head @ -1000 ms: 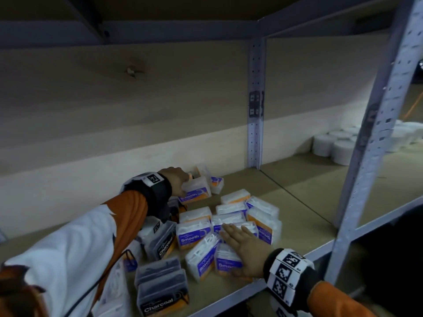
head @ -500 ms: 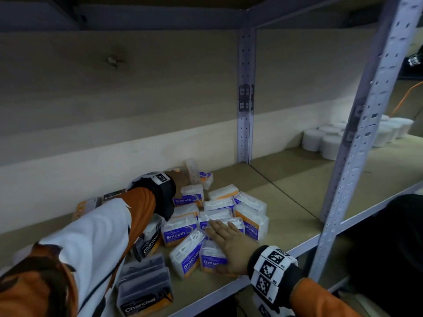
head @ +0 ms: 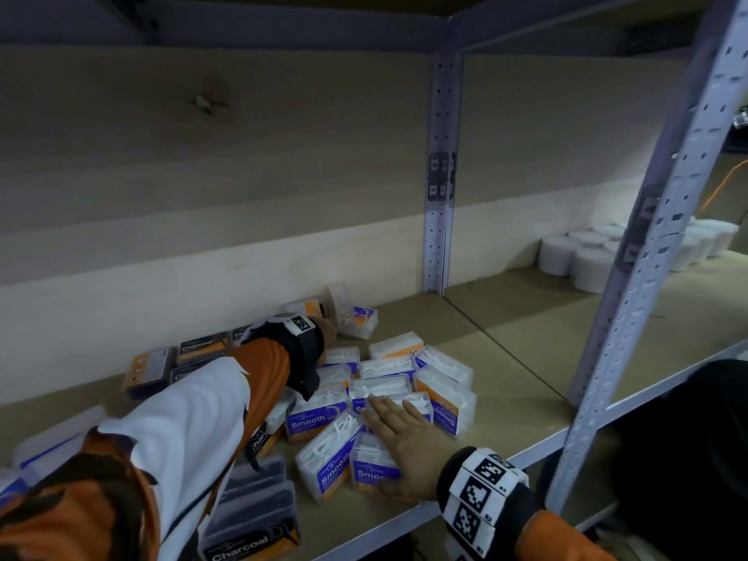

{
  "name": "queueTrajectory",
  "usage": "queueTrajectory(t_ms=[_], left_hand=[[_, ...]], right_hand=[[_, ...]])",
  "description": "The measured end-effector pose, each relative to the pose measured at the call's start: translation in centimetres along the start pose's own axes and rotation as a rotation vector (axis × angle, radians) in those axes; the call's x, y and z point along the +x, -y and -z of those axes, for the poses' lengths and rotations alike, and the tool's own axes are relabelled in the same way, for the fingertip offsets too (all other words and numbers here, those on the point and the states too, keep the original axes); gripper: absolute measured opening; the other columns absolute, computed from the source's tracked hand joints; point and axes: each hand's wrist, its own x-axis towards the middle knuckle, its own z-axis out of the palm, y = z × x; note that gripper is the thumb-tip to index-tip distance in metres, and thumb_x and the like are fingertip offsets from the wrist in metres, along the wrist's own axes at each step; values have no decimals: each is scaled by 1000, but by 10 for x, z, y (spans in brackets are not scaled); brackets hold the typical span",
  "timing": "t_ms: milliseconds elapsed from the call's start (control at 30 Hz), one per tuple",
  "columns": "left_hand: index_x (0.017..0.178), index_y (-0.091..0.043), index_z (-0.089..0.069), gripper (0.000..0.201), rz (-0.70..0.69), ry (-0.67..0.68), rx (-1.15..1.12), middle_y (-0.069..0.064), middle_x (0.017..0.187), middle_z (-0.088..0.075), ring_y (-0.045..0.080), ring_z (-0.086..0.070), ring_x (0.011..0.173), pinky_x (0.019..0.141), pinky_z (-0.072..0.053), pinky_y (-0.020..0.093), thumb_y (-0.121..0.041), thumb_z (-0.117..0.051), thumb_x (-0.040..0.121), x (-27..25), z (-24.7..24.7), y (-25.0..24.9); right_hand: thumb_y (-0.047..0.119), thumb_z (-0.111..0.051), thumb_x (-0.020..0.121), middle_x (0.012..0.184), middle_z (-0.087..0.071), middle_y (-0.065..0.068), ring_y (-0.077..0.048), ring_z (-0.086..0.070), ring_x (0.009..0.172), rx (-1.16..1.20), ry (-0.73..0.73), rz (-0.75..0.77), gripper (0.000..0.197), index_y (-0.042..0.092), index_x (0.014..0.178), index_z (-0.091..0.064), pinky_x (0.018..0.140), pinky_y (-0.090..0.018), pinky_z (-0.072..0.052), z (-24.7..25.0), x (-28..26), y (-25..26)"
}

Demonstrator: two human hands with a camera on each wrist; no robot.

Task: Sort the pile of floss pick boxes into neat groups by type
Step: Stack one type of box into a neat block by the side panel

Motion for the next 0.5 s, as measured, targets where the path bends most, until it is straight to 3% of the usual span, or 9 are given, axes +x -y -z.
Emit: queueTrajectory(t_ms=[100,200,367,433,500], left_hand=[[150,-21,-21,102,0,17,21,4,156,-25,24,-32,141,115,-29,37,-44,-75,66,2,-1,0],[146,-15,-31,76,-29,26,-20,8,152,-33,26,-36,138,114,-33,39,-36,-66,83,8,-3,0],[141,-7,-39,56,-66,13,-77,11,146,-42,26,-43,133,110,-35,31,-25,-58,92,8,-5,10],[139,-5,-43,49,-93,24,-104,12,144,-44,26,-43,132,107,-33,30,-22,-53,95,6,-7,18],[135,-7,-49,44,-93,25,-155,11,141,-49,25,-47,129,104,-36,28,-22,-54,94,1,-9,30]], right_hand=[[42,-53,90,159,17,-6,-19,14,148,-8,23,-4,92,14,151,10,119,-35,10,2,0,1],[42,-52,91,158,19,-6,-19,16,147,-28,52,-1,93,12,151,11,119,-36,10,5,0,1],[52,-47,91,158,19,-8,-21,15,147,-30,166,12,94,11,151,12,120,-37,6,20,2,1],[53,-43,93,159,16,-8,-22,8,148,16,220,5,88,12,152,8,120,-37,-1,33,1,2],[51,-42,95,160,6,-7,-25,-9,148,44,256,-5,79,13,153,-3,119,-38,-14,47,2,4]])
